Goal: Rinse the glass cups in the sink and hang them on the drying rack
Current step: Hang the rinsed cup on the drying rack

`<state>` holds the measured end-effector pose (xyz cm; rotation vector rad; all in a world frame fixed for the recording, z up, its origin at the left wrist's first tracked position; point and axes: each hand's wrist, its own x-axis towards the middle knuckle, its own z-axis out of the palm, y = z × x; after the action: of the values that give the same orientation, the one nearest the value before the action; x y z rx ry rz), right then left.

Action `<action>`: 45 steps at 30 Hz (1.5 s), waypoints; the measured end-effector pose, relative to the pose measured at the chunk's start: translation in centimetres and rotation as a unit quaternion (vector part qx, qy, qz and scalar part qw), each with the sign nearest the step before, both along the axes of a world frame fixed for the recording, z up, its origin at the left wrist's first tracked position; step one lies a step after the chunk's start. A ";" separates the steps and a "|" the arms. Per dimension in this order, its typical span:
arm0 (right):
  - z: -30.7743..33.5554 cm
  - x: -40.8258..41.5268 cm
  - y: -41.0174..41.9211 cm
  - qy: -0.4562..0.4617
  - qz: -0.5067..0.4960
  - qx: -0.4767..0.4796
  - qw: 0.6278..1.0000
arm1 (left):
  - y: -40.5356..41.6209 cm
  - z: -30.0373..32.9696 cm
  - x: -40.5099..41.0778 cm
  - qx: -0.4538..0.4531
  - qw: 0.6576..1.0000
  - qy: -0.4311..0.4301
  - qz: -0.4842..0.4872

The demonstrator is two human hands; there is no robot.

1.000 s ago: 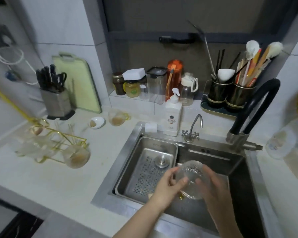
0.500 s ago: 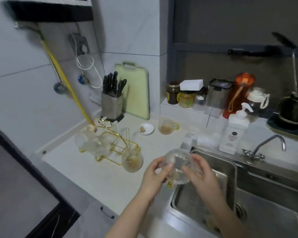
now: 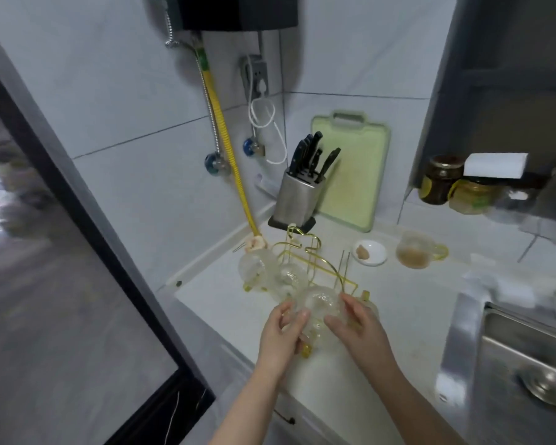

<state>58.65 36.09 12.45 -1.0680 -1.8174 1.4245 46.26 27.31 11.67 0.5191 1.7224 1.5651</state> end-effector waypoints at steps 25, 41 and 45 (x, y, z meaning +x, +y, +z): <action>-5.0 -4.6 6.0 -0.153 -0.062 -0.040 0.985 | 6.3 -4.9 -4.2 -0.074 0.995 -0.072 -0.005; -5.4 -4.3 5.9 -0.333 -0.062 0.105 0.935 | 6.5 -6.3 -3.8 -0.115 0.993 -0.022 0.004; -5.2 -3.7 5.9 -0.343 -0.045 0.108 0.932 | 6.4 -6.4 -3.8 -0.125 0.992 0.000 -0.002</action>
<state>54.99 41.95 7.20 -1.6377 -2.2870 0.8051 42.41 33.73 5.32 0.3969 1.8827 1.3209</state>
